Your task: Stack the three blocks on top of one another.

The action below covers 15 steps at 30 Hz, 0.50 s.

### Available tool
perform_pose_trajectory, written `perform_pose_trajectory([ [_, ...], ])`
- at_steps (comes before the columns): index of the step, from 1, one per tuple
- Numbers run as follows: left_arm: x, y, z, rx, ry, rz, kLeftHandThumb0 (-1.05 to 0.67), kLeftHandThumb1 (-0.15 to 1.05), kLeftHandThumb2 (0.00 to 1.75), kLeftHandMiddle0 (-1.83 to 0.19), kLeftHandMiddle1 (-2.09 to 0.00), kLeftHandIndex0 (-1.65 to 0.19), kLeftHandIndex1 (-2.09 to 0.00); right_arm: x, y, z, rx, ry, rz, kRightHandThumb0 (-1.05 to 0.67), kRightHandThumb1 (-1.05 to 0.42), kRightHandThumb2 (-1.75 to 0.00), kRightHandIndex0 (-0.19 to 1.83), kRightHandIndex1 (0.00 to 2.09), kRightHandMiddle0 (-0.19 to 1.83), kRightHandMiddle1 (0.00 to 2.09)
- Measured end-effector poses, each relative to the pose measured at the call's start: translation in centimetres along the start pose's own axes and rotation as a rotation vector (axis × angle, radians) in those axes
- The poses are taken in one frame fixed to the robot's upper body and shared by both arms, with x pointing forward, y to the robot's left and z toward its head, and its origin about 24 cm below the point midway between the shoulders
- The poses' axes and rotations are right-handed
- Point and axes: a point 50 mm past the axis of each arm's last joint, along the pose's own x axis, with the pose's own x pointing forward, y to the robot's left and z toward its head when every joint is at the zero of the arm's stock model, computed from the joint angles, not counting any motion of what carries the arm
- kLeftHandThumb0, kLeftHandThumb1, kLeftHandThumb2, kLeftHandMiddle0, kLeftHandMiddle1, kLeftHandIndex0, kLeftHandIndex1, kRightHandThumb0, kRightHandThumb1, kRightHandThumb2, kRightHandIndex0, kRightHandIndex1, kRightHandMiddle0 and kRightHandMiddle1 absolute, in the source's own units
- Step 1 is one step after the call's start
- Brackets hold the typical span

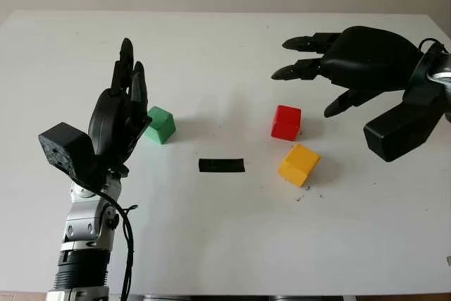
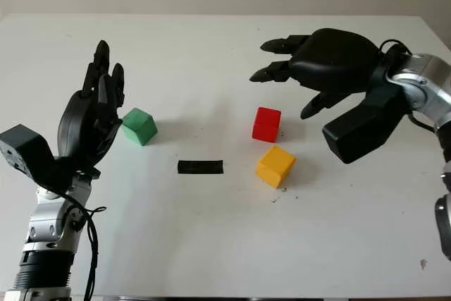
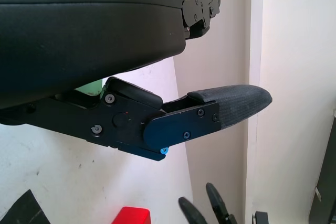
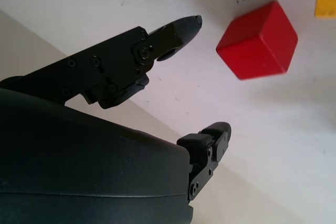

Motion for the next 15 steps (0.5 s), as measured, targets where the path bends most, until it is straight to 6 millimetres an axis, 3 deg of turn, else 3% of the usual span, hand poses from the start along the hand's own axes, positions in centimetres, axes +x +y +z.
perform_pose_trajectory([
  [6,0.0,-0.1,-0.1,-0.006,0.001,-0.004,-0.75,1.05,0.69,0.19,0.0,0.19,0.0,0.4,0.8,0.6,-0.009,-0.042,-0.007,-0.36,-0.8,-0.05,0.17,0.06,0.43,0.14],
  [15,0.0,-0.1,-0.1,-0.008,0.003,-0.001,-0.75,1.05,0.68,0.19,0.0,0.19,0.0,1.6,2.0,1.6,0.043,-0.081,-0.054,-0.4,-0.87,-0.07,0.12,0.04,0.41,0.11],
])
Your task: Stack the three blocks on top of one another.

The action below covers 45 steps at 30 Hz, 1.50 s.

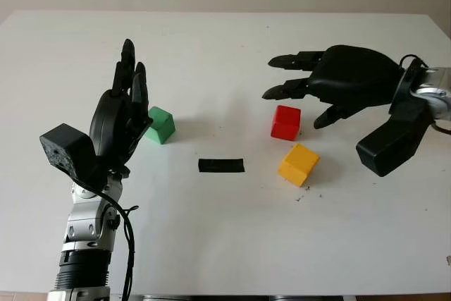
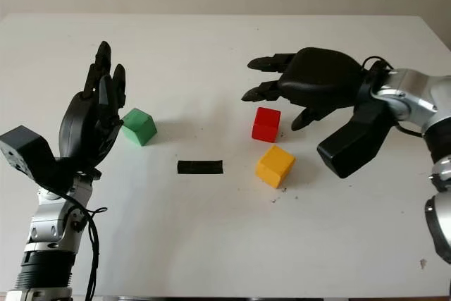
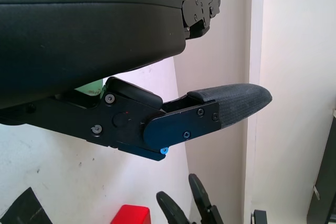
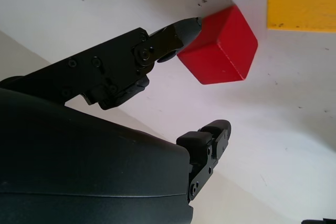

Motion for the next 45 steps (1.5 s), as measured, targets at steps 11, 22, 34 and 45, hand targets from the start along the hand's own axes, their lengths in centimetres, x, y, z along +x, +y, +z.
perform_pose_trajectory([
  [11,-0.1,-0.1,-0.2,-0.002,0.007,0.004,-0.76,1.05,0.68,0.19,0.0,0.19,0.0,0.5,1.4,0.4,-0.002,-0.021,0.028,-0.43,-0.88,-0.06,0.09,0.04,0.43,0.11],
  [22,-0.2,-0.1,-0.2,-0.004,0.011,0.002,-0.75,1.05,0.68,0.19,0.0,0.19,0.0,0.7,2.1,0.4,-0.015,-0.02,0.072,-0.38,-0.9,-0.06,0.1,0.06,0.49,0.14],
  [34,-0.3,0.0,-0.2,-0.004,0.01,0.003,-0.75,1.05,0.66,0.19,0.0,0.19,0.0,1.3,2.8,0.6,-0.051,-0.002,-0.026,-0.33,-0.98,-0.06,0.16,0.07,0.73,0.31],
  [45,-0.3,-0.1,-0.1,-0.003,0.012,0.006,-0.75,1.05,0.68,0.19,0.0,0.19,0.0,1.5,2.8,0.3,-0.081,0.009,-0.029,-0.34,-0.99,-0.05,0.16,0.05,0.43,1.15],
])
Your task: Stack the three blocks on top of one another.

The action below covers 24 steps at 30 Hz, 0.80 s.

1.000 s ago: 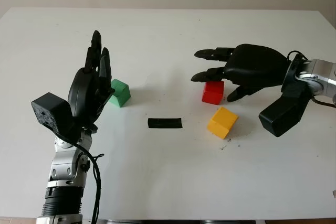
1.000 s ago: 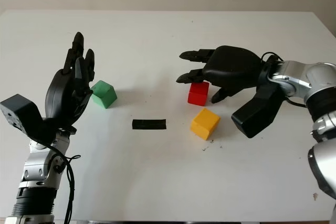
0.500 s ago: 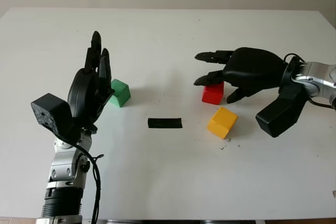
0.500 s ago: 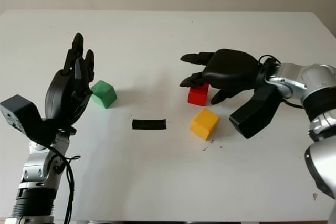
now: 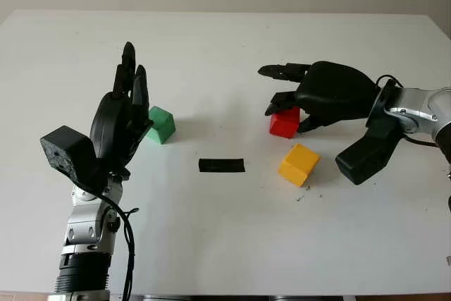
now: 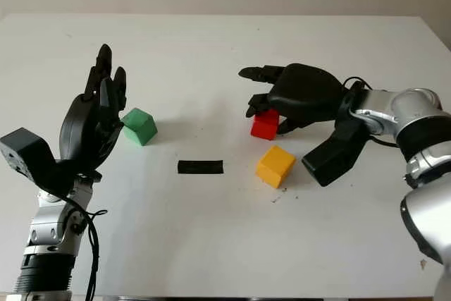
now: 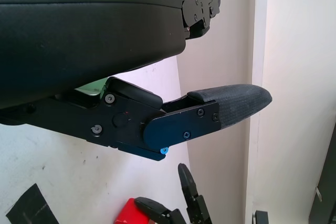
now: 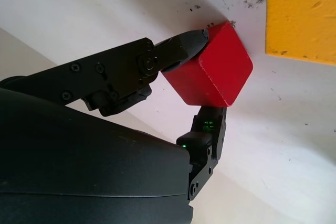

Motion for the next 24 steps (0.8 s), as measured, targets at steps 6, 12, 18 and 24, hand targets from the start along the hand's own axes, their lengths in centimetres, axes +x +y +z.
perform_pose_trajectory([
  [6,0.0,0.0,0.0,0.0,0.0,-0.003,-0.76,1.05,0.67,0.19,0.0,0.19,0.0,0.1,-0.1,-0.2,0.004,0.006,0.015,-0.35,-0.99,-0.05,0.18,0.06,0.4,1.27],
  [12,0.0,0.0,0.0,0.0,0.0,-0.006,-0.76,1.05,0.67,0.19,0.0,0.19,0.0,0.0,-0.7,-0.7,0.142,0.061,0.005,-0.37,-0.95,-0.04,0.19,0.06,0.38,1.3],
  [18,0.0,-0.1,0.0,0.0,0.001,-0.007,-0.75,1.05,0.67,0.19,0.0,0.19,0.0,0.3,-3.1,-1.5,0.27,0.09,-0.087,-0.33,-0.93,-0.05,0.23,0.07,0.42,1.22],
  [24,0.0,-0.1,0.0,0.004,0.002,-0.007,-0.75,1.05,0.68,0.19,0.0,0.19,0.0,1.3,-6.3,-1.1,0.319,0.019,-0.191,-0.35,-0.92,-0.05,0.25,0.07,0.46,1.21],
])
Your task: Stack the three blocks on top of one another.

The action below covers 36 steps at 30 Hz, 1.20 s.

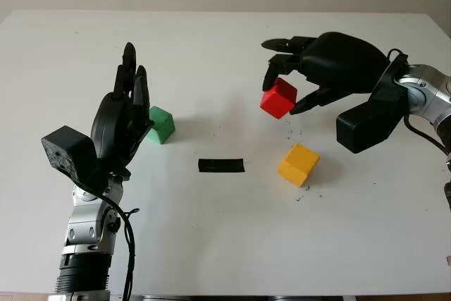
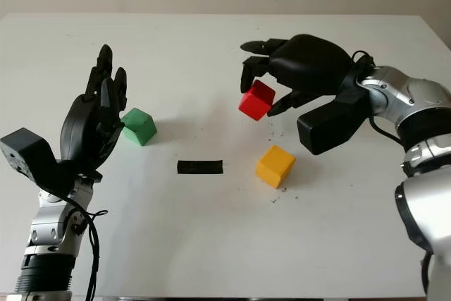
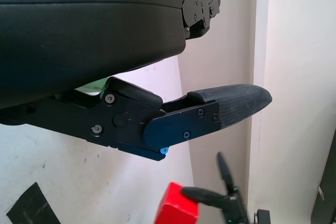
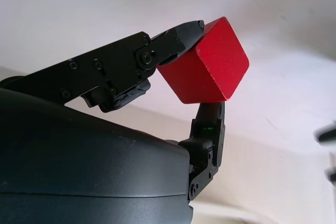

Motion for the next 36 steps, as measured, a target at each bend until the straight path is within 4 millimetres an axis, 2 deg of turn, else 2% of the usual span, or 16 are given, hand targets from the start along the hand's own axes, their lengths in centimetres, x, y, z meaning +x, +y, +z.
perform_pose_trajectory([
  [6,0.0,-0.2,-0.1,-0.005,0.001,0.003,-0.75,1.05,0.68,0.19,0.0,0.19,0.0,1.4,-1.4,1.9,0.008,-0.11,-0.002,-0.35,-0.94,-0.06,0.25,0.07,0.45,1.22],
  [13,0.0,-0.4,-0.1,-0.012,0.0,0.005,-0.75,1.05,0.67,0.19,0.0,0.19,0.0,2.7,-1.2,4.2,-0.055,-0.24,0.044,-0.35,-1.0,-0.07,0.22,0.05,0.43,1.3],
  [16,0.0,-0.5,-0.1,-0.018,-0.002,0.01,-0.75,1.05,0.67,0.19,0.0,0.19,0.0,3.1,-0.8,4.9,-0.086,-0.278,0.078,-0.3,-1.04,-0.09,0.23,0.06,0.46,1.36],
  [22,-0.1,-0.5,-0.1,-0.019,-0.003,0.019,-0.75,1.05,0.68,0.19,0.0,0.19,0.0,3.7,0.4,6.4,-0.186,-0.371,0.139,-0.39,-0.94,-0.05,0.27,0.08,0.47,1.37],
  [27,-0.2,-0.5,-0.1,-0.021,-0.004,0.023,-0.75,1.05,0.69,0.19,0.0,0.19,0.0,4.1,1.7,7.7,-0.267,-0.455,0.193,-0.4,-0.94,-0.05,0.26,0.06,0.45,1.37],
  [36,-0.2,-0.5,-0.1,-0.022,-0.005,0.027,-0.75,1.05,0.7,0.19,0.0,0.19,0.0,4.5,2.8,9.0,-0.319,-0.534,0.215,-0.38,-0.96,-0.06,0.22,0.04,0.46,1.49],
])
